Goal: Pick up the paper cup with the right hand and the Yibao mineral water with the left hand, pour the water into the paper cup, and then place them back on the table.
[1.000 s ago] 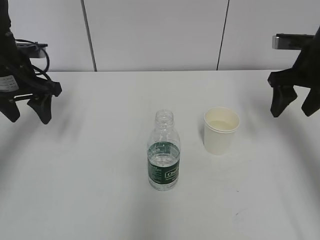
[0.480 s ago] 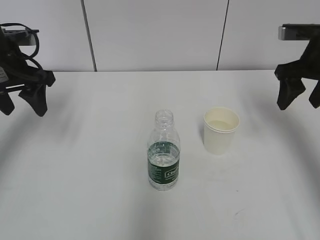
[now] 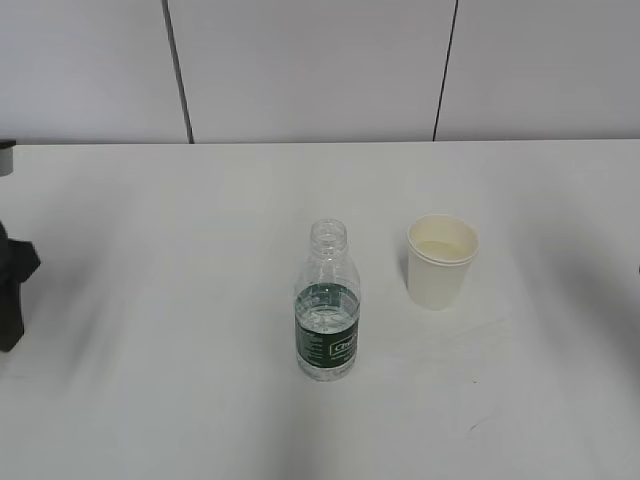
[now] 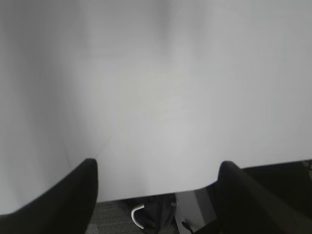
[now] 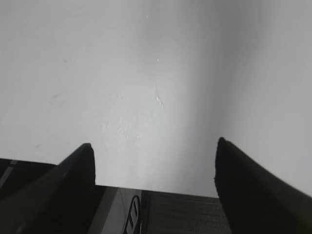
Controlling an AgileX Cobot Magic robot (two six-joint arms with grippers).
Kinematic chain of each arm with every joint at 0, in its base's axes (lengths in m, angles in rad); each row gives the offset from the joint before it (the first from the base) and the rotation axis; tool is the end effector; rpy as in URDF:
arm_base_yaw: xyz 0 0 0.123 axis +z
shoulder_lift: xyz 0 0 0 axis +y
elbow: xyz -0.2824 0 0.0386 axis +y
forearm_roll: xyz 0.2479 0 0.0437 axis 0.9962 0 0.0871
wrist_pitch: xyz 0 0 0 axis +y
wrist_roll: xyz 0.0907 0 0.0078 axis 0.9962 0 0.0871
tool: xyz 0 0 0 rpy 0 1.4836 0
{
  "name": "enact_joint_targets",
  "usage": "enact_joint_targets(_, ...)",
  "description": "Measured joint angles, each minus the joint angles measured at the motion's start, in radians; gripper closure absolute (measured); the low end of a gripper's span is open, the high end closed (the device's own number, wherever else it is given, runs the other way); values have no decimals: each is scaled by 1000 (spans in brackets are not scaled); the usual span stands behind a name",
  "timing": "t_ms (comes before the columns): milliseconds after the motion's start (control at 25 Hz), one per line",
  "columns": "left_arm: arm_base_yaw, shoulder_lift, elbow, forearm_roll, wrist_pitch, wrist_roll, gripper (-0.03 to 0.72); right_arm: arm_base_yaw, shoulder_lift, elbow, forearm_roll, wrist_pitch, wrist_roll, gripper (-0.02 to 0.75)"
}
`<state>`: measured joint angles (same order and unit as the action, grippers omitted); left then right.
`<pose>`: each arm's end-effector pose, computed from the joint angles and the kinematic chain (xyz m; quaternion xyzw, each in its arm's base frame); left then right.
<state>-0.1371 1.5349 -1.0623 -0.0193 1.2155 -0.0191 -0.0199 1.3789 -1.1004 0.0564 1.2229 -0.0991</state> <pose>0.2635 -0.0380 0.2417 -0.0555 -0.9983 0.0078 0.0157 0.2485 -0.0001 0.2916 -0.0319 0.9961 0.0225 0.0797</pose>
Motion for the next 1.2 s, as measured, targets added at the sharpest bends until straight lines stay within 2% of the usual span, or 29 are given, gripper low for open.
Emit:
enact_joint_targets(280,0,-259,214,-22,0,0,220,0,-284,215,0,2,-1,144)
enact_joint_targets(720,0,-662,372,-35,-81,0,220,0,-674,483,-5,6,-2,144)
enact_joint_targets(1040,0,-880,529,-35,-129,0,220,0,-918,535,-7,4,-3,144)
enact_joint_targets(1200,0,-980,550,-35,-133,0,221,0,-997,536,-7,2,-4,144)
